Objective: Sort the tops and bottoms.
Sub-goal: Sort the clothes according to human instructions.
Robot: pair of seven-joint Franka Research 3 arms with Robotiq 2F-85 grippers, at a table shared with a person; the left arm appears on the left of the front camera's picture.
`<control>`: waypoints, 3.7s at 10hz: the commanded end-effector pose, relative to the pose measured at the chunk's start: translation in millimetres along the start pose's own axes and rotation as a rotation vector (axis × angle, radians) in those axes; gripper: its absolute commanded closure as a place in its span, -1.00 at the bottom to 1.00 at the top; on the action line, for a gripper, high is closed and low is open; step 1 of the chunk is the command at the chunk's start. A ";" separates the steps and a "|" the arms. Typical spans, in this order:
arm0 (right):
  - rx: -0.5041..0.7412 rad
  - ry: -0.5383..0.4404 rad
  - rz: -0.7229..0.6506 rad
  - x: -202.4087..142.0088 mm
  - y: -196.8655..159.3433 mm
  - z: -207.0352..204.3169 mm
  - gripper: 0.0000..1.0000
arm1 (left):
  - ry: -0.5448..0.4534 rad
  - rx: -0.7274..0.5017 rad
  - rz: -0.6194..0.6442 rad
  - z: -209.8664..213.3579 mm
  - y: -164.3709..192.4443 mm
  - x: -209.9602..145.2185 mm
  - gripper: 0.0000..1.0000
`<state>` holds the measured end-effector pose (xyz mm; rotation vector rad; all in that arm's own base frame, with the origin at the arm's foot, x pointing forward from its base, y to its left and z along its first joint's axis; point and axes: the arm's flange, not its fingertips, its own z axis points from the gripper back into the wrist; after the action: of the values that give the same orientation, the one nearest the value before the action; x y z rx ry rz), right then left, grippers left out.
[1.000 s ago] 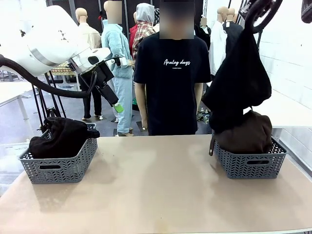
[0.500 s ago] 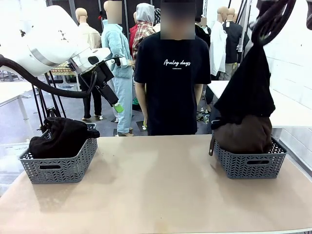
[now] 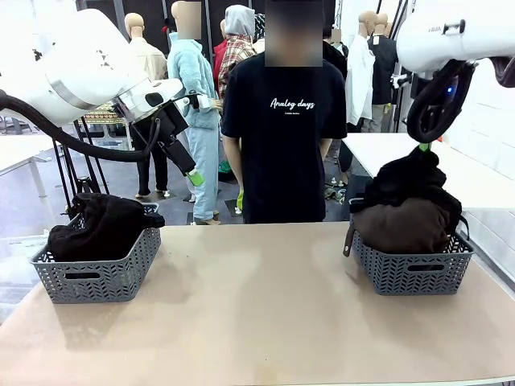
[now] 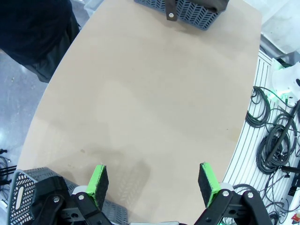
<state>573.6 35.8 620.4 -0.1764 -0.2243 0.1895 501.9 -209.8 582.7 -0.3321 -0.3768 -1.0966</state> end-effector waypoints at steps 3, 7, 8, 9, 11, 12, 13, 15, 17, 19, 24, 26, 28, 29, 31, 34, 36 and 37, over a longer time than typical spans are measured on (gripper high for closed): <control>0.112 0.071 0.034 -8.5 25.4 -11.8 1.00 | -0.003 0.001 0.001 1.9 -0.6 -0.7 -1.00; 0.055 0.042 0.022 -8.6 21.1 -11.3 1.00 | -0.003 0.001 0.001 1.9 -0.6 -0.7 -1.00; 0.069 0.050 0.020 -8.7 23.6 -11.4 1.00 | -0.003 0.001 0.001 1.9 -0.6 -0.7 -1.00; 0.094 0.118 0.019 4.2 16.1 -21.6 1.00 | -0.003 0.001 0.001 1.9 -0.6 -0.7 -1.00; 0.149 0.238 -0.005 13.3 -0.6 -59.3 1.00 | -0.003 0.001 0.001 1.9 -0.6 -0.7 -1.00; 0.169 0.282 -0.006 10.9 0.7 -76.2 1.00 | -0.003 0.001 0.001 1.9 -0.6 -0.7 -1.00; 0.207 0.316 0.008 9.2 3.1 -92.5 1.00 | -0.003 0.001 0.001 1.9 -0.6 -0.7 -1.00; 0.261 0.377 0.044 6.5 12.7 -119.7 1.00 | -0.003 0.001 0.001 1.9 -0.6 -0.7 -1.00; 0.275 0.375 0.049 3.6 14.2 -123.3 1.00 | -0.003 0.001 0.001 1.9 -0.6 -0.7 -1.00; 0.273 0.364 0.041 1.9 11.8 -119.4 1.00 | -0.003 0.001 0.001 1.9 -0.6 -0.7 -1.00; 0.286 0.356 0.023 1.0 7.5 -111.4 -0.19 | -0.003 0.001 0.001 1.9 -0.6 -0.7 -1.00; 0.292 0.361 0.021 1.9 7.6 -110.7 -0.99 | -0.003 0.001 0.001 1.9 -0.6 -0.7 -1.00; 0.296 0.354 0.029 1.6 8.3 -108.0 -1.00 | -0.003 0.001 0.001 1.9 -0.6 -0.7 -1.00; 0.296 0.344 0.027 0.6 8.2 -104.8 -1.00 | -0.003 0.001 0.001 1.9 -0.6 -0.7 -1.00; 0.298 0.321 0.034 -3.9 9.3 -96.5 -1.00 | -0.003 0.001 0.001 1.9 -0.6 -0.7 -1.00; 0.282 0.260 0.037 -7.0 11.6 -76.1 -1.00 | -0.003 0.001 0.001 1.9 -0.6 -0.7 -1.00; 0.255 0.251 0.036 -2.8 18.4 -66.4 -1.00 | -0.003 0.001 0.001 1.9 -0.6 -0.7 -1.00; 0.248 0.277 0.035 -0.9 8.6 -67.7 -1.00 | -0.003 0.001 0.001 1.9 -0.6 -0.7 -1.00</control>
<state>585.1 37.7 559.0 0.0385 0.0694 0.2304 501.9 -209.9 582.7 -0.3321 -0.3768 -1.0967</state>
